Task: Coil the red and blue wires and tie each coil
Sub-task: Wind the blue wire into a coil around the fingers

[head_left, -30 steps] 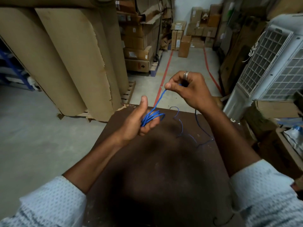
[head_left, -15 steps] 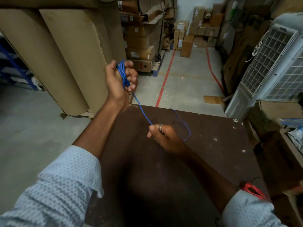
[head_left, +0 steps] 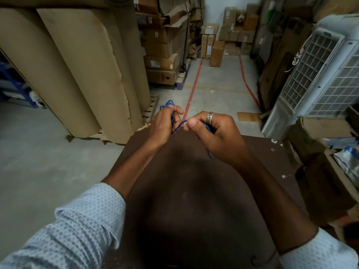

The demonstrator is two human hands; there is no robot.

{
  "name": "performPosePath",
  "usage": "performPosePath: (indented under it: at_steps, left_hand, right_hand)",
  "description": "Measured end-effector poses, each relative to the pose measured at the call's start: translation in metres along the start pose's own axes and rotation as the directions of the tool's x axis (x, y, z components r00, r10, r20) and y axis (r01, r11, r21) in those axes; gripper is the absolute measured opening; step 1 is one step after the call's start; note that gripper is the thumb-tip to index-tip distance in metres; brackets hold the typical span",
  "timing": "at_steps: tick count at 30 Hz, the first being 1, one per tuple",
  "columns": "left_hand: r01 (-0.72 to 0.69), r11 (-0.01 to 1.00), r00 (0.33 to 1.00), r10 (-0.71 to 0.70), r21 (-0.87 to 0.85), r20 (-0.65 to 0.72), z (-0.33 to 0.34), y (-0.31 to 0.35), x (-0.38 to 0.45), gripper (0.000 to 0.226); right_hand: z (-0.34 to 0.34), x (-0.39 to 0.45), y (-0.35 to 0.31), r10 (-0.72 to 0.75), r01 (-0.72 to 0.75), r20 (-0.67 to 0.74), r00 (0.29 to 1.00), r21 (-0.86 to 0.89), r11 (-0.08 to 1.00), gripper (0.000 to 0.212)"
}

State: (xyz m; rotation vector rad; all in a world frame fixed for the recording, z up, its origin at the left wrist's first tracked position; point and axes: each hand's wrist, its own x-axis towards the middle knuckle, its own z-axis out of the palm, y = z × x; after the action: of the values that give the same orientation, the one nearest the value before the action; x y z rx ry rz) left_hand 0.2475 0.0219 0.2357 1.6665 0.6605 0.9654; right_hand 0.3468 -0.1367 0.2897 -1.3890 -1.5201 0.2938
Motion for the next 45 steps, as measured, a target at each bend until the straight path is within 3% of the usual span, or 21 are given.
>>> performPosePath:
  at_steps: [4, 7, 10, 12, 16, 19, 24, 28, 31, 34, 38, 41, 45]
  left_hand:
    - [0.081, 0.981, 0.992, -0.096, -0.176, -0.077, -0.006, 0.006, 0.014, 0.039]
    - [0.093, 0.988, 0.992, -0.103, -0.121, -0.076, -0.010, 0.007, 0.016, 0.039]
    - [0.072, 0.997, 0.996, -0.072, -0.002, 0.047, -0.001, 0.012, -0.005, 0.049]
    - [0.102, 0.995, 0.979, -0.098, -0.015, 0.181, 0.007, 0.013, -0.020, 0.058]
    - [0.231, 0.956, 0.910, -0.147, -0.180, 0.388, 0.016, 0.022, -0.038, 0.073]
    - [0.259, 0.909, 0.881, -0.085, -0.326, 0.465, 0.018, 0.040, -0.043, 0.071]
    - [0.251, 0.813, 0.902, 0.000, -0.526, 0.431, 0.013, 0.061, -0.037, 0.064]
    - [0.333, 0.697, 0.863, 0.047, -0.635, 0.504, 0.008, 0.059, -0.033, 0.054]
    - [0.381, 0.647, 0.846, 0.044, -0.660, 0.531, 0.002, 0.054, -0.030, 0.046]
    - [0.351, 0.655, 0.886, 0.000, -0.670, 0.464, -0.002, 0.048, -0.026, 0.042]
    - [0.191, 0.631, 0.974, -0.026, -0.752, 0.225, -0.013, 0.043, -0.010, 0.039]
    - [0.122, 0.513, 0.993, -0.061, -0.850, 0.106, -0.022, 0.038, 0.003, 0.039]
    - [-0.013, 0.569, 0.996, -0.068, -0.823, -0.062, -0.026, 0.034, 0.016, 0.037]
  right_hand:
    - [0.002, -0.005, -0.003, -0.030, 0.040, 0.094, 0.995, -0.106, 0.994, 0.019]
    - [0.006, -0.006, -0.005, -0.091, 0.099, 0.065, 0.994, -0.131, 0.986, 0.019]
    - [0.000, 0.005, -0.007, -0.116, 0.113, -0.042, 0.992, -0.070, 0.991, 0.017]
    - [-0.009, 0.017, -0.005, -0.086, 0.082, -0.136, 0.987, -0.036, 0.996, 0.019]
    - [-0.022, 0.048, 0.021, 0.032, -0.022, -0.281, 0.959, 0.037, 0.999, 0.021]
    - [-0.021, 0.062, 0.046, 0.131, -0.085, -0.321, 0.938, 0.156, 0.984, 0.022]
    - [0.008, 0.046, 0.076, 0.261, -0.199, -0.253, 0.932, 0.246, 0.949, 0.027]
    - [0.042, 0.018, 0.089, 0.316, -0.277, -0.106, 0.943, 0.277, 0.920, 0.046]
    - [0.062, -0.002, 0.097, 0.356, -0.334, -0.058, 0.932, 0.238, 0.912, 0.042]
    - [0.069, -0.018, 0.106, 0.369, -0.355, -0.023, 0.929, 0.221, 0.908, 0.037]
    - [0.069, -0.036, 0.112, 0.350, -0.350, 0.004, 0.937, 0.037, 0.936, 0.033]
    - [0.071, -0.045, 0.104, 0.342, -0.343, 0.030, 0.939, 0.038, 0.939, 0.029]
    - [0.072, -0.050, 0.095, 0.337, -0.338, 0.046, 0.940, 0.003, 0.941, 0.029]
